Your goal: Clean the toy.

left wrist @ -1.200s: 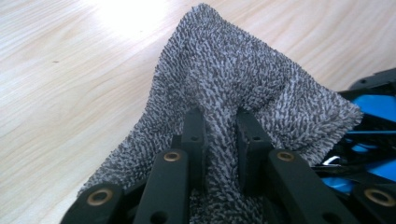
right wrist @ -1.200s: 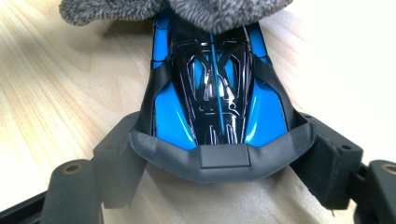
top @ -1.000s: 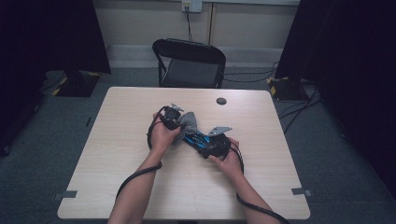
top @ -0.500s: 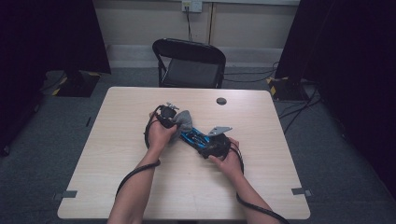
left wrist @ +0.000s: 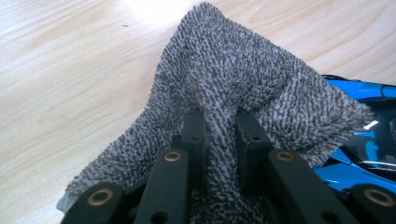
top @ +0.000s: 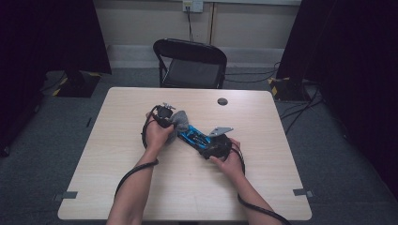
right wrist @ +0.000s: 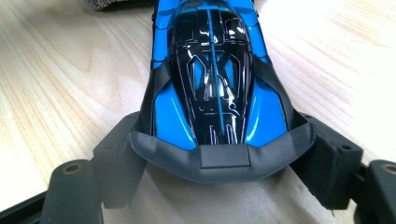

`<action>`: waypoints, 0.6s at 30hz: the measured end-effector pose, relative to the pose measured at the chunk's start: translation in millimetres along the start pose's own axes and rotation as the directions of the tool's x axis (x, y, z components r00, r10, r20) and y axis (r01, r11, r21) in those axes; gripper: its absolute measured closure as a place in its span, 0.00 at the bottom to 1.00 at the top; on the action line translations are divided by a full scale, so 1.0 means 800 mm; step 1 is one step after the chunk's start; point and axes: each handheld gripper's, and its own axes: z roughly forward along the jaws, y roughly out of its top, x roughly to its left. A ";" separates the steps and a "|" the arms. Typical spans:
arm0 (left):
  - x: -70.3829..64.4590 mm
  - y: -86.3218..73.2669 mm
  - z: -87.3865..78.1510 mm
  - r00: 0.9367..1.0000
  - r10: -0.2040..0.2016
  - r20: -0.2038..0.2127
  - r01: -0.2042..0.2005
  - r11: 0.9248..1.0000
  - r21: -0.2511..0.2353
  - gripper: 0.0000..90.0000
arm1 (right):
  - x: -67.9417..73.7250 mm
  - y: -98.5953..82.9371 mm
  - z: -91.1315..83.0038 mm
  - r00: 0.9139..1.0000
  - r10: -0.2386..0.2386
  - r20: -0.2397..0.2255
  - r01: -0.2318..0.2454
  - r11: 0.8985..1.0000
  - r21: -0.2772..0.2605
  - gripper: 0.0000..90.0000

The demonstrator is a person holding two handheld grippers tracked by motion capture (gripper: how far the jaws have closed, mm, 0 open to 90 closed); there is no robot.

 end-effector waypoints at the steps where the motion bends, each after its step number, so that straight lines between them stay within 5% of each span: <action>1: 0.001 0.000 -0.001 1.000 0.000 -0.005 0.000 1.000 0.003 0.85 | 0.000 0.000 0.000 1.000 0.000 0.000 0.000 1.000 0.000 0.27; 6: 0.012 -0.004 -0.006 0.999 -0.032 -0.012 0.032 0.999 -0.004 0.85 | 0.000 0.000 0.000 1.000 0.000 0.000 0.000 1.000 0.000 0.27; 18: 0.031 -0.008 -0.036 0.999 -0.037 -0.024 0.036 0.999 -0.016 0.85 | 0.000 0.000 0.000 1.000 0.000 0.000 0.000 1.000 0.000 0.27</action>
